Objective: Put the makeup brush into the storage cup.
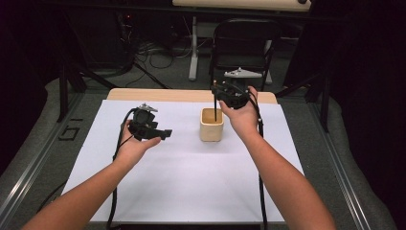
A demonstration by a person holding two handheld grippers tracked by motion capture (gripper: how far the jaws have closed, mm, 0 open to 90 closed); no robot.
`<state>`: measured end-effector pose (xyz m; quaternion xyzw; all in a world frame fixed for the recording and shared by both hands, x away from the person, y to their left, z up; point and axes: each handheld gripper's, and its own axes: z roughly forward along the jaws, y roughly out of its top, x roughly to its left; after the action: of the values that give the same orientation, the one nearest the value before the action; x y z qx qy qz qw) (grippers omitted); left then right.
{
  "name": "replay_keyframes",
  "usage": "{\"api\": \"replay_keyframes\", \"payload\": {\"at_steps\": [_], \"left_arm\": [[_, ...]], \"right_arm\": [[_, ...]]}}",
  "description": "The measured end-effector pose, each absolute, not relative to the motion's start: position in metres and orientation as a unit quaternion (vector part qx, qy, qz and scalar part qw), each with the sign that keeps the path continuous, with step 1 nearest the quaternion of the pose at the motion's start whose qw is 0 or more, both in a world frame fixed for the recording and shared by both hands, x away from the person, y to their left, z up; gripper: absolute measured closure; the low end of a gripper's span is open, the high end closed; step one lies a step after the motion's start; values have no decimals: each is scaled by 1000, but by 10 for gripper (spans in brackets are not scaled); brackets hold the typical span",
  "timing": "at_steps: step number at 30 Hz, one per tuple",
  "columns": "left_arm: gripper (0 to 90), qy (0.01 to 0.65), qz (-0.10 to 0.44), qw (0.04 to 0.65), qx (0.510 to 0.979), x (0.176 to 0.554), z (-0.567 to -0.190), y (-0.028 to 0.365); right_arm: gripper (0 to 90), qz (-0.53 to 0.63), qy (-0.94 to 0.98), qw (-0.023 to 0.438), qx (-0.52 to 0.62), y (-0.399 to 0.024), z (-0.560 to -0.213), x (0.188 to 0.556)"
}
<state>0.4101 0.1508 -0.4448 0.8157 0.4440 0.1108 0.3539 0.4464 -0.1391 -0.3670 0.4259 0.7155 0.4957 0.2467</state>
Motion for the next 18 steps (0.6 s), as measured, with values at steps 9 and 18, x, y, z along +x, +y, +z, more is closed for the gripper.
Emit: {"api": "replay_keyframes", "payload": {"at_steps": [9, 18], "left_arm": [[323, 447, 108, 358, 812, 411, -446, 152], [323, 448, 105, 357, 813, 413, -447, 152]], "right_arm": [[841, 492, 708, 253, 440, -143, -370, 455], [840, 489, 706, 258, 443, -143, -373, 460]]}}
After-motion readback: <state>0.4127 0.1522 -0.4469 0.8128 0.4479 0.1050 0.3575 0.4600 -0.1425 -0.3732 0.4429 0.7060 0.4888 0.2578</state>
